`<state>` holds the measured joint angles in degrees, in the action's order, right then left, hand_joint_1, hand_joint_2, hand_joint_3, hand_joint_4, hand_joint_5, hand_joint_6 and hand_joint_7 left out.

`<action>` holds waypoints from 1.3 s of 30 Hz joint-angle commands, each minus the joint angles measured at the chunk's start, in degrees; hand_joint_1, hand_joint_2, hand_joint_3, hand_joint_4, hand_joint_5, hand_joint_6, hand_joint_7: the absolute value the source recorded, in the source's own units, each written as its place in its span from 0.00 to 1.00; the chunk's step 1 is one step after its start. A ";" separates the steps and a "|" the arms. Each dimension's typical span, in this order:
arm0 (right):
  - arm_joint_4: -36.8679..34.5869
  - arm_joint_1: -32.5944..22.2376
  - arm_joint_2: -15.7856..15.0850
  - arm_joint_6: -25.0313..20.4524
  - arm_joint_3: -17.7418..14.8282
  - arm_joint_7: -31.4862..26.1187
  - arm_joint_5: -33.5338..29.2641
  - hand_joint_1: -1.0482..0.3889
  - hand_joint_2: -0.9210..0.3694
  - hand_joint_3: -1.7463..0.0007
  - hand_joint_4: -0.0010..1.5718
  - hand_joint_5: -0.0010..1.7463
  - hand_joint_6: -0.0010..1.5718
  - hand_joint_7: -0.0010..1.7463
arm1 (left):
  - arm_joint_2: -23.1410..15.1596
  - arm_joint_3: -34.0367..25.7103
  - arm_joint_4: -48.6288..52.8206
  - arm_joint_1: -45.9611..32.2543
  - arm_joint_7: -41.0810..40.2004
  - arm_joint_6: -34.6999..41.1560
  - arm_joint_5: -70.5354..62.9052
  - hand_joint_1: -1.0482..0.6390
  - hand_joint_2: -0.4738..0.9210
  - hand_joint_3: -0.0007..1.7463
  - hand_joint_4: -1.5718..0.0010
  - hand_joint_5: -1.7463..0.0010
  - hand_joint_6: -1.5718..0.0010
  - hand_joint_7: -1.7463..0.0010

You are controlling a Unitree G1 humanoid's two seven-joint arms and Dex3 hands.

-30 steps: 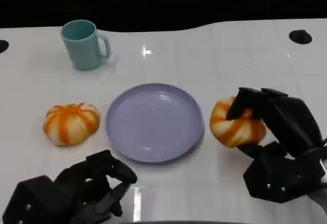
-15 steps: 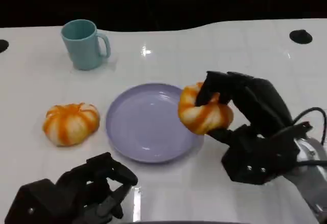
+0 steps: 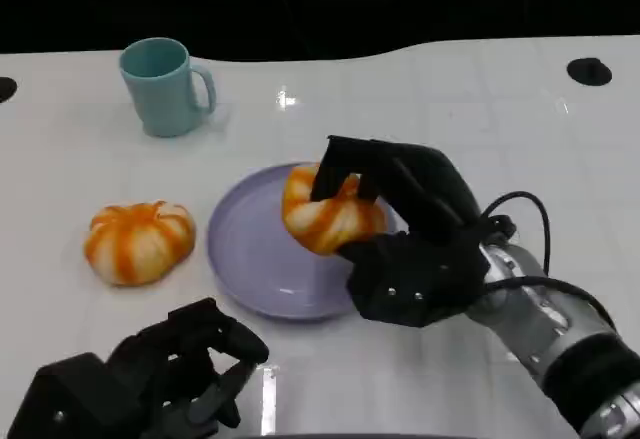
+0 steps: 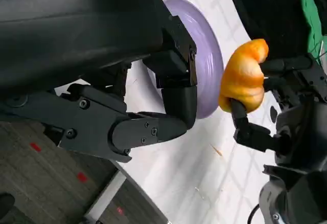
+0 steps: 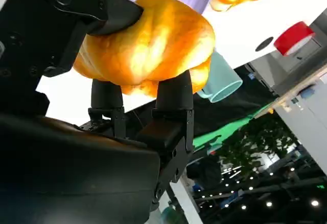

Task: Grasp the bread from the table and place it into the plate.

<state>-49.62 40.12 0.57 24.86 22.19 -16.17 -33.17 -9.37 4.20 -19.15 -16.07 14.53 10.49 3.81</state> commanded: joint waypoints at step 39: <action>37.08 -21.67 -12.05 -8.37 -6.94 31.62 17.57 0.41 0.00 0.88 0.19 0.20 0.24 0.05 | 1.03 1.18 0.71 0.22 -0.72 -1.12 -1.45 0.38 1.00 0.27 0.60 0.00 0.63 0.22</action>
<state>-15.55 21.15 -10.11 16.00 17.55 14.84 -18.69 -7.99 5.56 -18.76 -15.91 14.39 9.83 2.63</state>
